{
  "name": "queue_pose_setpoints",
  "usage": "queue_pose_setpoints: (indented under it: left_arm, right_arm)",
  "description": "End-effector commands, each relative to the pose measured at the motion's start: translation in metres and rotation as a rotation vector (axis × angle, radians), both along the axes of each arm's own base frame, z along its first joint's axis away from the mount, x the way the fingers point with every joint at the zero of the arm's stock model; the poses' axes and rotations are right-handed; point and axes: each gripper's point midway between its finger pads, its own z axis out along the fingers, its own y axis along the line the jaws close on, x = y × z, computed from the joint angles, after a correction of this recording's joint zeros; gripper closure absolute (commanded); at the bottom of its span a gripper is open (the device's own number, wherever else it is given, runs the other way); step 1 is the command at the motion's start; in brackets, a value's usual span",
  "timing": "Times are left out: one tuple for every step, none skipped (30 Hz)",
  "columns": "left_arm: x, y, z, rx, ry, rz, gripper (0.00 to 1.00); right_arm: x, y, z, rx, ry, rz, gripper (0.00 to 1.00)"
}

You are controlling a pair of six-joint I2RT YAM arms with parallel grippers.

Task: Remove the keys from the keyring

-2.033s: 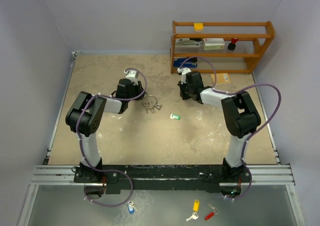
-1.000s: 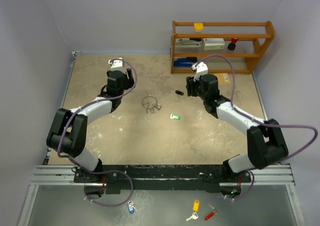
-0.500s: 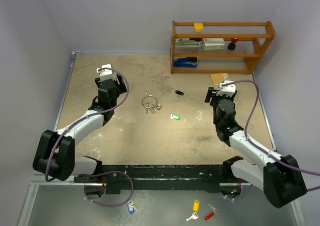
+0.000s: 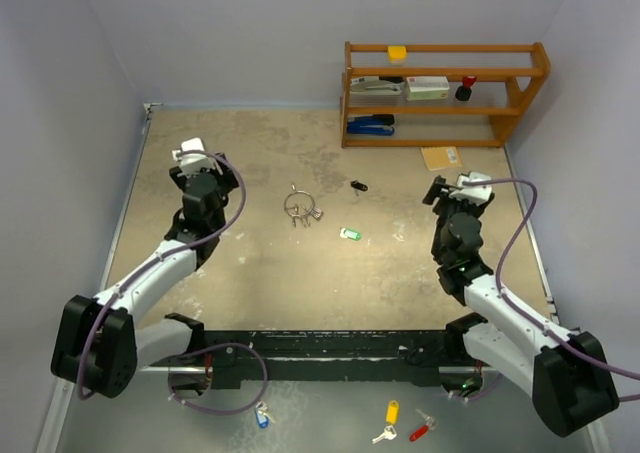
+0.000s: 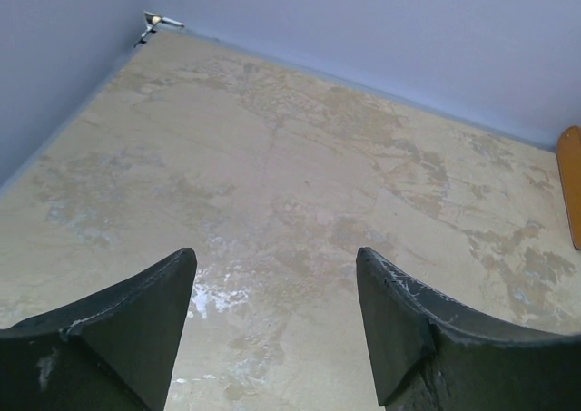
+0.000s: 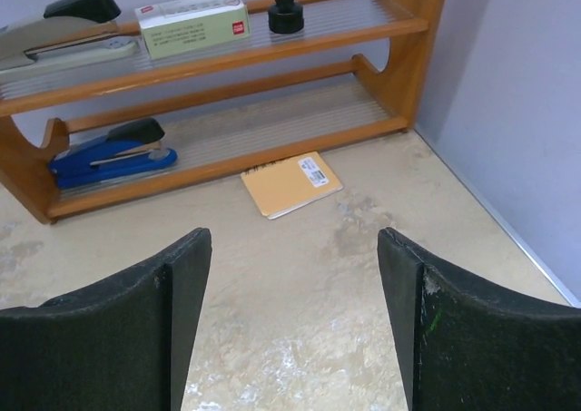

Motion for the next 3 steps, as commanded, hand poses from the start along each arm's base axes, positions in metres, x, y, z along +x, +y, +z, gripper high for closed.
queue_pose_setpoints:
  left_arm:
    - [-0.0041, 0.0130, 0.0194, 0.002, -0.074, 0.060, 0.31]
    - [-0.0032, 0.0126, 0.0189, 0.004, -0.070, 0.058, 0.31]
    - [-0.0022, 0.0113, 0.0189, 0.005, -0.068, 0.052, 0.31]
  right_arm:
    - [-0.0038, -0.0098, 0.0194, 0.018, -0.073, -0.050, 0.24]
    - [-0.0038, -0.0096, 0.0196, 0.017, -0.073, -0.049, 0.24]
    - [-0.0037, -0.0096, 0.0190, 0.016, -0.071, -0.049, 0.23]
